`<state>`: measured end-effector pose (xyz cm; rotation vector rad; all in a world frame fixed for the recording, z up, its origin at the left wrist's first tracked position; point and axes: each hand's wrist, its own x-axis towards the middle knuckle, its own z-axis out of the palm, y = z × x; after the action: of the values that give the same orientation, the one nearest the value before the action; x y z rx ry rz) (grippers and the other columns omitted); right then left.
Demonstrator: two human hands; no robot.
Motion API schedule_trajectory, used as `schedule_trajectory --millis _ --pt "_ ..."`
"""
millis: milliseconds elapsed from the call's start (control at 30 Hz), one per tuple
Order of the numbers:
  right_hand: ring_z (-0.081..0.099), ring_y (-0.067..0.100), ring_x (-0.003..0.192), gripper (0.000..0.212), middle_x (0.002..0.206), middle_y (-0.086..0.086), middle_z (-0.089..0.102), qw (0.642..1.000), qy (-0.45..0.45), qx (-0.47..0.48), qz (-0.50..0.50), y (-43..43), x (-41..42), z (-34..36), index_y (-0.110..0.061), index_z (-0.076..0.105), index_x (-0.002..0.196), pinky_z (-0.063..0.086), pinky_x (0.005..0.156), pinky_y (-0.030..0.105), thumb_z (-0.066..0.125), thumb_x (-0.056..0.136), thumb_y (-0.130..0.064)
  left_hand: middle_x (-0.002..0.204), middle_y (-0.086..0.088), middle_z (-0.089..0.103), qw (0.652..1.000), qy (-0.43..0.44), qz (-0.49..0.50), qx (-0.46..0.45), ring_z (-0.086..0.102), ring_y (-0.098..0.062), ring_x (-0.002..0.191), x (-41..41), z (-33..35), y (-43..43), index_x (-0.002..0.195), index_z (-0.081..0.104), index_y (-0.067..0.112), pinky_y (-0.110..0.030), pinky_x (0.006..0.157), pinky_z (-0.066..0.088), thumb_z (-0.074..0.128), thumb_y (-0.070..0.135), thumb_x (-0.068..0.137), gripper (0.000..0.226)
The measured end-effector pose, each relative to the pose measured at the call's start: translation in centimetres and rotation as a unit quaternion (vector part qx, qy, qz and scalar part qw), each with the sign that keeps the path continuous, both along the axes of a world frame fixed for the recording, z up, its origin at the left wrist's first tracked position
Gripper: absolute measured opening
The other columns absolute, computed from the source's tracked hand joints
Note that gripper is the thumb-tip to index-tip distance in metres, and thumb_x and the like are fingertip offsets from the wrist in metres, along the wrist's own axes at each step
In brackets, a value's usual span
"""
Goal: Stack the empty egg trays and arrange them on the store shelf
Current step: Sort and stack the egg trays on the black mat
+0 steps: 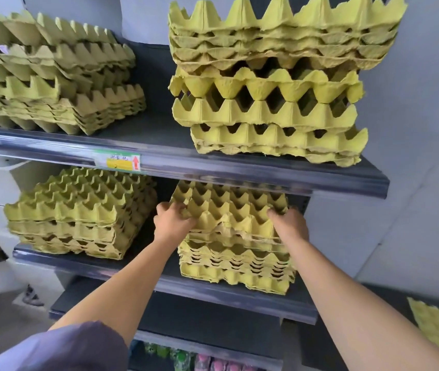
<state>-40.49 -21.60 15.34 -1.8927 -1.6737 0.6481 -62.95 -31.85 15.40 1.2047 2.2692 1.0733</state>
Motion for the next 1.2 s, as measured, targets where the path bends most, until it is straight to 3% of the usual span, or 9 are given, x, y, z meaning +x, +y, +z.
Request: schedule_trajectory --millis 100,267,433,767,933,1200 --pt "0.060 0.032 0.102 0.060 0.120 0.012 0.057 1.000 -0.012 -0.007 0.002 -0.3 -0.3 0.3 -0.008 0.051 0.123 0.052 0.083 0.041 0.051 0.088 -0.057 0.139 -0.011 0.029 1.000 0.011 -0.011 -0.013 0.041 -0.035 0.119 -0.4 -0.1 -0.1 0.129 0.049 0.020 -0.042 0.097 0.041 0.064 0.034 0.081 0.053" --pt "0.049 0.038 0.118 0.059 0.137 0.015 0.042 0.996 -0.083 0.016 -0.018 -2.1 -0.4 1.5 -0.014 0.043 0.134 0.047 0.090 0.045 0.048 0.092 -0.054 0.146 -0.010 0.025 0.994 0.112 -0.008 -0.015 0.026 -0.034 0.133 -0.3 0.9 -0.8 0.133 0.044 0.024 -0.046 0.105 0.027 0.064 0.036 0.082 0.056" --pt "0.047 0.036 0.120 0.047 0.136 0.013 0.043 0.989 -0.117 0.089 0.000 -5.6 0.7 2.7 -0.018 0.044 0.136 0.045 0.089 0.043 0.049 0.095 -0.042 0.133 -0.008 0.043 0.977 0.203 -0.054 0.022 0.035 -0.032 0.125 1.0 2.2 -2.4 0.123 0.055 0.024 -0.042 0.101 0.030 0.057 0.030 0.087 0.037" --pt "0.050 0.032 0.114 0.037 0.128 0.008 0.055 0.961 -0.222 0.165 0.007 -10.4 8.4 4.4 -0.021 0.053 0.129 0.043 0.085 0.038 0.045 0.097 -0.037 0.118 0.003 0.060 0.922 0.336 -0.184 0.061 0.049 -0.023 0.113 7.7 4.0 -3.8 0.115 0.056 0.024 -0.039 0.096 0.034 0.047 0.033 0.093 0.025" --pt "0.052 0.030 0.113 0.036 0.123 0.006 0.059 0.945 -0.276 0.173 -0.010 -11.1 16.6 4.4 -0.024 0.058 0.126 0.042 0.086 0.036 0.045 0.096 -0.039 0.115 0.004 0.061 0.883 0.373 -0.264 0.112 0.051 -0.022 0.109 16.4 4.0 -2.0 0.110 0.058 0.024 -0.037 0.092 0.037 0.044 0.033 0.093 0.024" --pt "0.051 0.028 0.113 0.033 0.118 0.002 0.061 0.920 -0.358 0.153 -0.048 -13.0 37.6 3.8 -0.023 0.062 0.119 0.039 0.089 0.038 0.045 0.095 -0.038 0.101 -0.002 0.063 0.832 0.370 -0.386 0.150 0.054 -0.027 0.099 37.8 3.0 1.5 0.098 0.061 0.018 -0.032 0.078 0.033 0.042 0.030 0.093 0.023"
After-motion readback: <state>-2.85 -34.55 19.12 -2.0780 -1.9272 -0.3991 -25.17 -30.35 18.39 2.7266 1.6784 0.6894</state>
